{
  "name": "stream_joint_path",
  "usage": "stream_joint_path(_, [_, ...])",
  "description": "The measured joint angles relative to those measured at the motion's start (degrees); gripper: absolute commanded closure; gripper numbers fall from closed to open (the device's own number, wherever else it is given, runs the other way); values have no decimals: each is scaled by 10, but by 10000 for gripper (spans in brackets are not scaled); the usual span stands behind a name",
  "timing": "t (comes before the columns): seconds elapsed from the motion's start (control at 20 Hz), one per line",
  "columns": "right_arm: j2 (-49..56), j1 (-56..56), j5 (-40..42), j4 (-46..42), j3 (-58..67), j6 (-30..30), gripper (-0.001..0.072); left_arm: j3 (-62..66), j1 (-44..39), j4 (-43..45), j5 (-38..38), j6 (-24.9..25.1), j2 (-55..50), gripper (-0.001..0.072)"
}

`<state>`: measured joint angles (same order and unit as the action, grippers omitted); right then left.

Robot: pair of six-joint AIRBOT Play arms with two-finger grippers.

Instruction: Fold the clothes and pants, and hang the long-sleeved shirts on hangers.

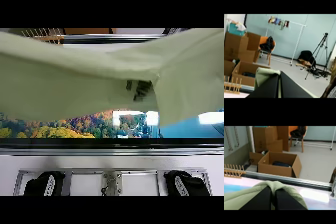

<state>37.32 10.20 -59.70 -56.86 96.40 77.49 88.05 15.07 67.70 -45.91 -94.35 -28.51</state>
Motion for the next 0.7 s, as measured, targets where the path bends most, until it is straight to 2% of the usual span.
stream_joint_path(0.15, [-2, 0, -11, -2, 4, 43, 701, 11, 0, 0, -26, 1, -29, 701])
stream_joint_path(0.3, [46, 0, -64, -7, 3, 90, 701, -2, -1, -2, -64, -1, -97, 701])
stream_joint_path(0.55, [221, -13, -178, -26, -9, 124, 701, -54, -20, -2, -109, -1, -275, 701])
stream_joint_path(0.7, [355, -39, -192, -70, -12, 128, 701, -65, -52, -2, -102, 9, -397, 701])
